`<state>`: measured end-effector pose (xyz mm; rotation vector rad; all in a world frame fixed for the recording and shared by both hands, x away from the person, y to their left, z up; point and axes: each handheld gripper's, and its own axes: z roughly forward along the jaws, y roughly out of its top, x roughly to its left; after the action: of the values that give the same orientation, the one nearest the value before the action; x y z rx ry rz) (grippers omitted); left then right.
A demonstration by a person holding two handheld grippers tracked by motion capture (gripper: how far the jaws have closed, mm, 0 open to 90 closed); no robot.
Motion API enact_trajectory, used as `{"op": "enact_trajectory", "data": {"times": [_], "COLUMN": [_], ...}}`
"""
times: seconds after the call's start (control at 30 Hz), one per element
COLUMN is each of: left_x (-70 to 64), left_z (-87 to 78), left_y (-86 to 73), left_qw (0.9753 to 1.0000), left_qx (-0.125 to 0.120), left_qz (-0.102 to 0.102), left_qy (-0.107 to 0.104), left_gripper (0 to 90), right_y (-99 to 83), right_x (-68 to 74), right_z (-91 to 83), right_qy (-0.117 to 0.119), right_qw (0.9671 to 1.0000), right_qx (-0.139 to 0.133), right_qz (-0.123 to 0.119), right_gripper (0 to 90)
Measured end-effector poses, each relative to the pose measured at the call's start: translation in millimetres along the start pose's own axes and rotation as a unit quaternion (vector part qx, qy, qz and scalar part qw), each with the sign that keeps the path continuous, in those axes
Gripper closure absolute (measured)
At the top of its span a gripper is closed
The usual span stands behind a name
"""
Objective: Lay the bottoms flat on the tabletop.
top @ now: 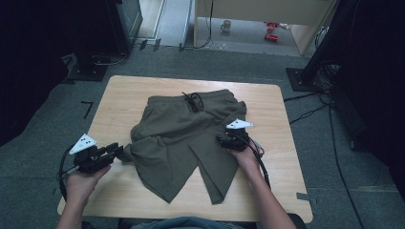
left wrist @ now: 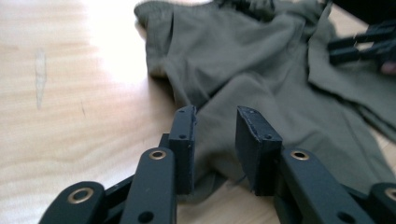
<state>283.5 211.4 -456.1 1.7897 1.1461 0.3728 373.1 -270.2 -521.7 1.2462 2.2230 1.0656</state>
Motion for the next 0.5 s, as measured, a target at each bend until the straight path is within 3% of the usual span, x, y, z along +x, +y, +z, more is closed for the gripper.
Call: {"op": "enact_trajectory", "data": {"times": [0.1,0.2,0.37,0.5], "left_x": [1.0,1.7,1.5,3.2], "left_z": [11.1,20.1,38.1,55.8], "left_y": [6.1,12.2,28.5,40.5], "left_qw": [0.9997,0.9998,0.9994,0.9991], "left_qx": [0.022,0.019,0.028,0.033], "left_qz": [0.009,0.003,0.020,0.023], "left_qy": [0.004,-0.004,-0.002,-0.011], "left_gripper": [67.4,67.7,67.1,64.2], "right_y": [1.2,5.7,15.2,17.7], "right_x": [1.1,3.0,7.7,16.0], "right_z": [-0.6,-3.9,-10.4,-10.5], "right_qy": [-0.011,-0.013,0.024,0.036], "right_qw": [0.9999,0.9999,0.9993,0.9991], "right_qx": [0.002,0.006,-0.005,-0.002], "right_qz": [0.000,-0.002,0.027,0.024], "right_gripper": [44.5,44.7,44.8,43.3]}}
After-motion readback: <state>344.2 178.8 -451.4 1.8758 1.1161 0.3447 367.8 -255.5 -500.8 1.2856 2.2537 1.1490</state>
